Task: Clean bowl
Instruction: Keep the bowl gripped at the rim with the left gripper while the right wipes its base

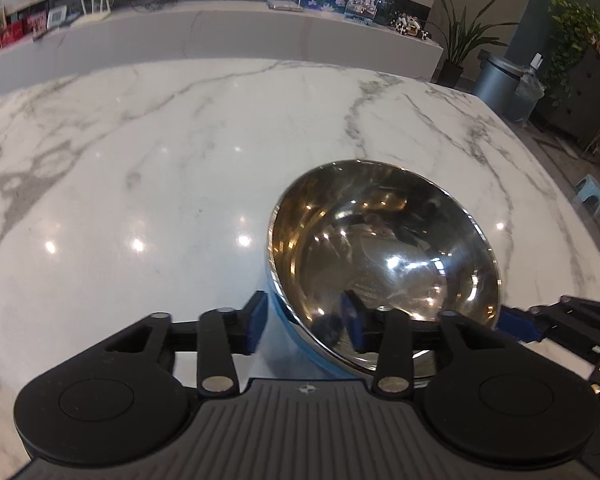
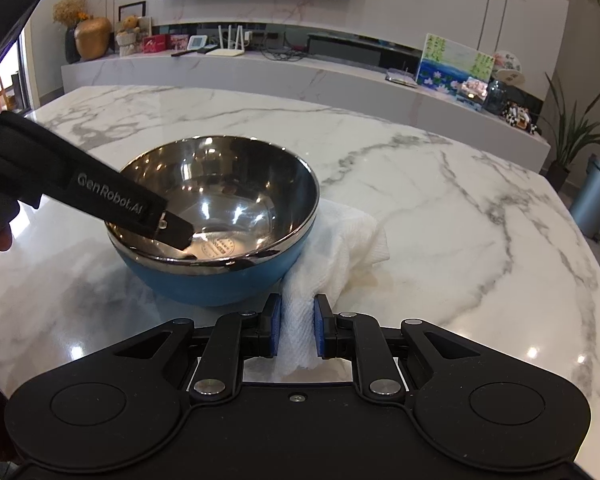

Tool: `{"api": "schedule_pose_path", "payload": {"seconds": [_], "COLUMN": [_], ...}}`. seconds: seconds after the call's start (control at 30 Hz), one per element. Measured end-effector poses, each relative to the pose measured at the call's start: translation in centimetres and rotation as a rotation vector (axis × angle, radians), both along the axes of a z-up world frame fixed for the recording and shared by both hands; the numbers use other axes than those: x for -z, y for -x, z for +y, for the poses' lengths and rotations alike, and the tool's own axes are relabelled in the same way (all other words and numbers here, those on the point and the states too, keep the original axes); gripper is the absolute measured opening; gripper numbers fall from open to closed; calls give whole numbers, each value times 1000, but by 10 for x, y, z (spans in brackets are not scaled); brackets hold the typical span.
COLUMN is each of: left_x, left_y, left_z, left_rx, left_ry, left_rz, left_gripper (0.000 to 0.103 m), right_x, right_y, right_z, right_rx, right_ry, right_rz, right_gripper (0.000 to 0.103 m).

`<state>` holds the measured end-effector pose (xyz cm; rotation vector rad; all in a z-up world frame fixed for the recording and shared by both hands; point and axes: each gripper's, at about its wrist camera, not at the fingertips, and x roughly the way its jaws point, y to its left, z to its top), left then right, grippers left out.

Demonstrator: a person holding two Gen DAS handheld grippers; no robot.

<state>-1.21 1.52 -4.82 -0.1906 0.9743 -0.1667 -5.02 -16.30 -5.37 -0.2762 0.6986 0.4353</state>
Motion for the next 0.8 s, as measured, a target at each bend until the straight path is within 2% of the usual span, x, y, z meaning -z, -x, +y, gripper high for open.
{"api": "schedule_pose_path", "payload": {"seconds": [0.17,0.33,0.47,0.7,0.8], "left_x": [4,2,2,0,-2], "left_y": [0,-1,-3,-7,-7], "left_z": [3,1,0,-2,-5], "left_rx": [-5,-1,2,-3,1], "left_ry": [55,28,-5,-57,-90], "left_rz": [48,38,32,6,-14], "left_gripper": [46,44,36,28,27], "right_x": [1,2,9,-1,-8], "right_y": [1,2,4,8,10], "right_z": [1,3,7,6,4], "right_rx": [-6,-9,-7,12,29], "right_ry": [5,9,5,-14,-32], "right_rz": [1,0,-7,-45,-76], "right_gripper": [15,15,15,15,15]}}
